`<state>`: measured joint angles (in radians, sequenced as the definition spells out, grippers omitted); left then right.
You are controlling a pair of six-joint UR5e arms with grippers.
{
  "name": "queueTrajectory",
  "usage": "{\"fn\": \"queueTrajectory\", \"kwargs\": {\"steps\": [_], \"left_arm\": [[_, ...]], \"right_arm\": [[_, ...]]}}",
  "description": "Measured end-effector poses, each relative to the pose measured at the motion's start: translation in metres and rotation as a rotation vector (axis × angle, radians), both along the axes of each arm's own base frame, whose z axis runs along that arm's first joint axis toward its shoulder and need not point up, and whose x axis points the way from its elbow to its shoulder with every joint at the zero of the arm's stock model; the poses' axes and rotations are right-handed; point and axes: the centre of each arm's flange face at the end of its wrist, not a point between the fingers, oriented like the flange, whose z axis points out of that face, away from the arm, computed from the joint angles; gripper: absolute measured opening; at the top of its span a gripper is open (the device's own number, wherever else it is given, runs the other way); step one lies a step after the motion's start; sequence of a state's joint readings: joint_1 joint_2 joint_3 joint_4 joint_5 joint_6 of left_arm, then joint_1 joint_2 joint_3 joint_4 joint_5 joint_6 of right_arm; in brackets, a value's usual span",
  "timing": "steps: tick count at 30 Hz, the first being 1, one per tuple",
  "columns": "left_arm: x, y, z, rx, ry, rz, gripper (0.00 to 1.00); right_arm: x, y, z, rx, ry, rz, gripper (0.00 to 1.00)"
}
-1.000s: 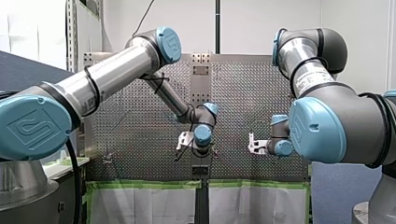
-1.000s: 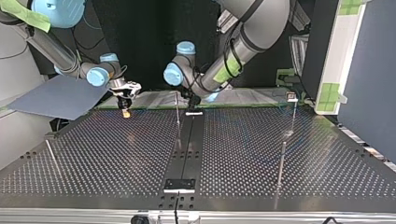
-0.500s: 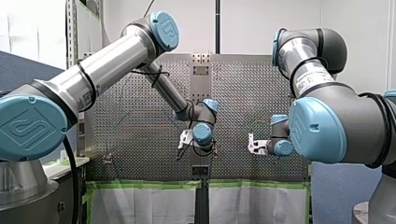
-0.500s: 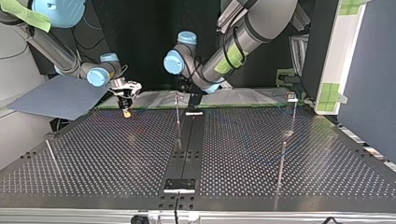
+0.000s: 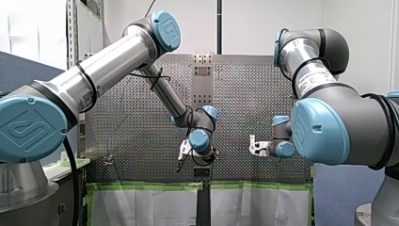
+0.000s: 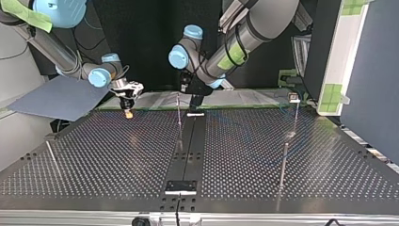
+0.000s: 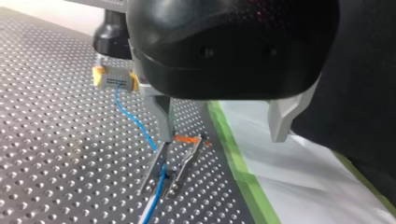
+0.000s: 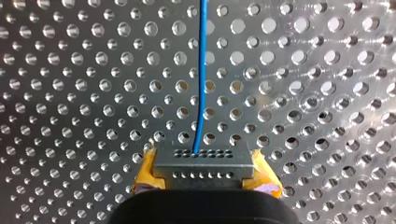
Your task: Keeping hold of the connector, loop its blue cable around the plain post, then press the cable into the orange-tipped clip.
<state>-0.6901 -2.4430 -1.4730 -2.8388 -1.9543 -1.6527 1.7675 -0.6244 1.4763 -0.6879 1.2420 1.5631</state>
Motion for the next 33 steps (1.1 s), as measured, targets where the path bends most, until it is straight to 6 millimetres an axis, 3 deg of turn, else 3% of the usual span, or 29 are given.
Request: {"fn": "queueTrajectory", "kwargs": {"steps": [9, 19, 33], "left_arm": [[0.014, 0.0, 0.005, -0.006, -0.025, 0.05, 1.0], [0.024, -0.01, -0.018, 0.039, -0.03, 0.08, 1.0], [0.021, -0.026, -0.016, 0.016, -0.081, 0.05, 1.0]], "right_arm": [[0.003, 0.001, 0.0, -0.002, -0.001, 0.012, 0.0], [0.005, 0.002, 0.0, -0.002, -0.002, 0.015, 0.0], [0.006, 0.003, 0.0, -0.003, -0.001, 0.017, 0.0]]}}
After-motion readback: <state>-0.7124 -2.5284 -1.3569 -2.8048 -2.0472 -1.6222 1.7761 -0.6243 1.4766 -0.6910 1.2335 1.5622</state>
